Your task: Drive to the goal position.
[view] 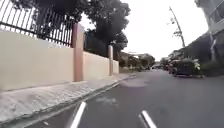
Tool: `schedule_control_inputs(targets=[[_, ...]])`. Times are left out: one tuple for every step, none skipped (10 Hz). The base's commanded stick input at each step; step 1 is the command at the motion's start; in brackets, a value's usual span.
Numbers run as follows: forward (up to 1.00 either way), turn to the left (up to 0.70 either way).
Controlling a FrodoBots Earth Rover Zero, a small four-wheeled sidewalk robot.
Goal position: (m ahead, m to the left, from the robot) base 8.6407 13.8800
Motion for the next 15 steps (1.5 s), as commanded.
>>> schedule_control_inputs(targets=[[0.85, 0.0], [0.85, 0.0], [0.85, 0.0], [0.85, 0.0], [0.85, 0.0], [0.85, 0.0], [0.85, 0.0], [0.85, -0.13], [0.85, -0.34], [0.85, -0.34], [0.85, -0.34], [0.85, -0.34], [0.85, -0.34], [0.85, -0.34], [0.85, -0.34]])
